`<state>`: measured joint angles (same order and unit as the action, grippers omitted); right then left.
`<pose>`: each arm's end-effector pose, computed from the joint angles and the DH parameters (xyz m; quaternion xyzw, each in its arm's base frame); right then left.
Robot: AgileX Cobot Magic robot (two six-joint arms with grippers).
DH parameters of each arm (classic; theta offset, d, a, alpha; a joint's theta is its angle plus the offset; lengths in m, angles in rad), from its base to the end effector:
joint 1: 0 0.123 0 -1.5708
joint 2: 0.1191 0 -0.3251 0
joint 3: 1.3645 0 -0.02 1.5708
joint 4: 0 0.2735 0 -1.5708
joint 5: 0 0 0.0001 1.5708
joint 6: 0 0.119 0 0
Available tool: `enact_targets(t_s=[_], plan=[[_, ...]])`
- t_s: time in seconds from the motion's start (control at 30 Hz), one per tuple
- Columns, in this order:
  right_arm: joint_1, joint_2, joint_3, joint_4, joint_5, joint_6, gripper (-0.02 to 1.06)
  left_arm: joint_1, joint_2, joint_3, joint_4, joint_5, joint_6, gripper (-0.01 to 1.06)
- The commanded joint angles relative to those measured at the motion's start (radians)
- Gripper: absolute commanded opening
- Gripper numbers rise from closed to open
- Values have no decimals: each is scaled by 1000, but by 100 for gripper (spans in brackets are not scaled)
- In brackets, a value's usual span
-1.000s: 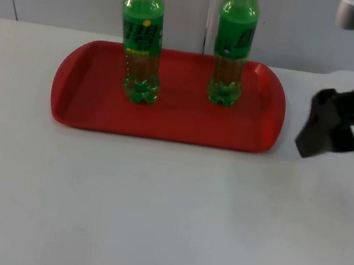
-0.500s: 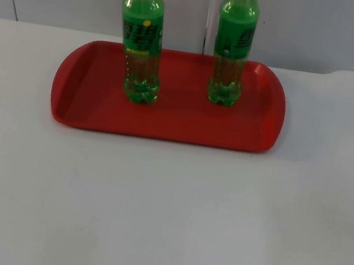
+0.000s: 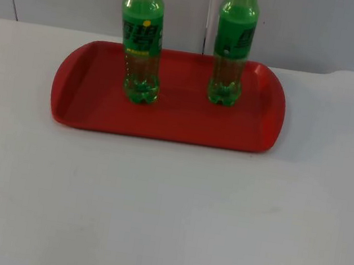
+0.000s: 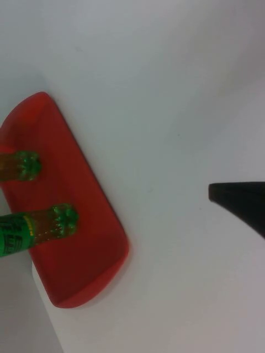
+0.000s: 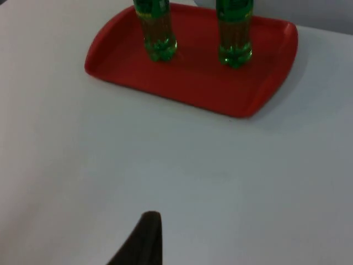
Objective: Place the bottle upright on the tray.
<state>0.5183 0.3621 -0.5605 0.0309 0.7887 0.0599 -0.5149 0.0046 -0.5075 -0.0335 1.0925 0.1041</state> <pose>0.0619 0.0383 0.3123 -0.1919 0.8391 0.1594 0.4834 -0.0037 -0.0020 0.2746 0.2630 0.8194 -0.1202 0.4950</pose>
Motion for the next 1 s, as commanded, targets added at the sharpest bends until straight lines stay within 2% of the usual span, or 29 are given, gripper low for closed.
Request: enact_targets(t_s=[0.0, 0.37, 0.53, 0.97], plan=[[6, -76, 4, -7, 54, -4, 105, -6, -5, 5, -3, -6, -7, 105], [6, -356, 4, -10, 230, -4, 105, -6, -5, 5, -3, -6, -7, 105], [3, -362, 9, -41, 296, -4, 105, -6, -5, 5, -3, -6, -7, 105], [3, -362, 46, -140, 291, -4, 105, -6, -5, 5, -3, -9, -7, 105]])
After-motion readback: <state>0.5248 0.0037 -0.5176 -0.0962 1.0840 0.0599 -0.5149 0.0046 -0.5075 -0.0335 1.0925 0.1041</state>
